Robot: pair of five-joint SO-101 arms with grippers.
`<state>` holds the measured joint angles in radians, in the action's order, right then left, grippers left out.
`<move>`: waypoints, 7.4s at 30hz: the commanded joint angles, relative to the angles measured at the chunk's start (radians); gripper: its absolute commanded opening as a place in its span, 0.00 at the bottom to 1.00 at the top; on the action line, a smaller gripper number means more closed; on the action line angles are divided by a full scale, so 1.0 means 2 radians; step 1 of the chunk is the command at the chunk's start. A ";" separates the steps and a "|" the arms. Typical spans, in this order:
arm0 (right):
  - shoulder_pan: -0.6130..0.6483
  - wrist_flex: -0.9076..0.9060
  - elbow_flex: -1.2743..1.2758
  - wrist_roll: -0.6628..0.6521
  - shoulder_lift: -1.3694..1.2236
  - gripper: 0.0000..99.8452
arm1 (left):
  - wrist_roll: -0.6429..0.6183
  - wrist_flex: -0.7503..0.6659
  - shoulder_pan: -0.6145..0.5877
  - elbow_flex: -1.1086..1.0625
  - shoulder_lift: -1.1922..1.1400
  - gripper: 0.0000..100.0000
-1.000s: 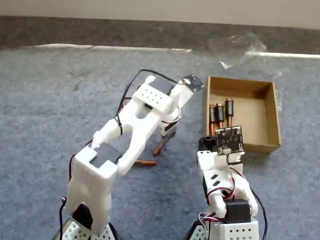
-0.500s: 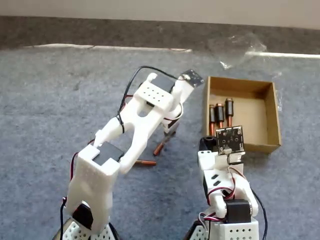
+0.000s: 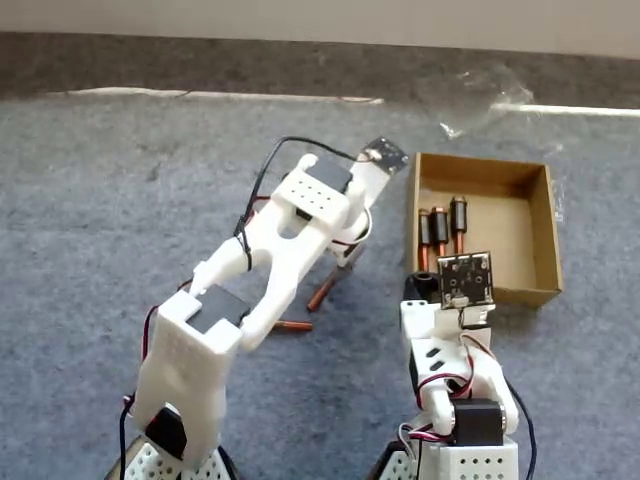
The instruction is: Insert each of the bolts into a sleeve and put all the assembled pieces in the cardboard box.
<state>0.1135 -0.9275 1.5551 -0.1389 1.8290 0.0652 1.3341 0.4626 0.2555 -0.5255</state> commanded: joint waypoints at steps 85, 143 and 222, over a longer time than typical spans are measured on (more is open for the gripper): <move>0.152 0.076 0.021 -0.002 0.004 0.01 | 0.052 0.096 -0.116 -0.096 0.432 0.00; 0.286 0.304 0.125 -0.001 0.003 0.00 | -0.083 -0.470 -0.116 -0.650 0.979 0.00; 0.285 0.369 0.125 -0.002 0.003 0.00 | -0.119 -0.448 0.028 -0.729 0.983 0.00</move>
<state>0.6767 -0.2325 1.6671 -0.1389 1.8259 -0.1757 0.4181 0.5132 -1.2052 1.4400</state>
